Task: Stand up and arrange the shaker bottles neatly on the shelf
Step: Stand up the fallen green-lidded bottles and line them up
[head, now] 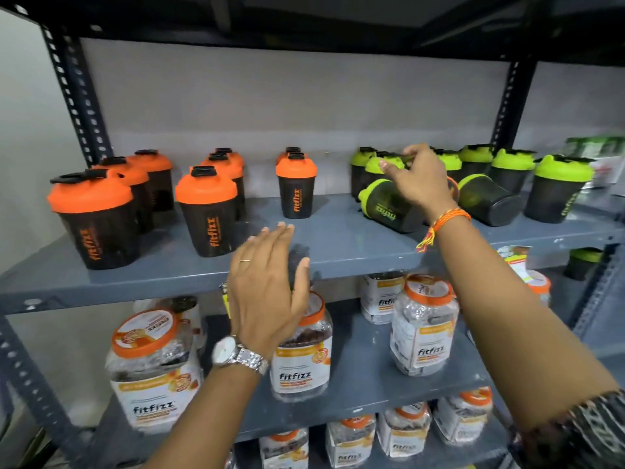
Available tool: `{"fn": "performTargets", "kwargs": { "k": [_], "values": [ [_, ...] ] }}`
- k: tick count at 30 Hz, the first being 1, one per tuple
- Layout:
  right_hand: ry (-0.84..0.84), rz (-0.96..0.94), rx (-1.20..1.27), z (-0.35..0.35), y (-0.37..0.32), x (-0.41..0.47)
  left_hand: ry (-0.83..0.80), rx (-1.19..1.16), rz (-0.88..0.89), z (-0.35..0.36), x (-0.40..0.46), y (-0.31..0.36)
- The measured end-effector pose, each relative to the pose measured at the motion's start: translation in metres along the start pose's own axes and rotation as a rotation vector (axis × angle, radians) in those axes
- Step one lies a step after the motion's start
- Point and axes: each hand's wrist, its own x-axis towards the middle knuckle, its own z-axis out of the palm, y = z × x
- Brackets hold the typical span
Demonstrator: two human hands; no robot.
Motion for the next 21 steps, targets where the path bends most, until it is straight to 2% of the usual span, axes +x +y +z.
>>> {"fn": "performTargets", "kwargs": {
  "k": [6,9,21],
  "values": [
    [-0.29,0.043,-0.253,-0.004,0.023,0.025,-0.167,-0.018,0.132,0.052,0.0,0.062],
    [-0.412,0.069,-0.283,-0.005,0.024,0.031,-0.217,0.027,0.101,0.07,-0.004,0.069],
    [-0.673,-0.044,-0.449,-0.005,0.013,0.046,-0.194,0.094,0.153,0.086,-0.01,0.059]
  ]
}}
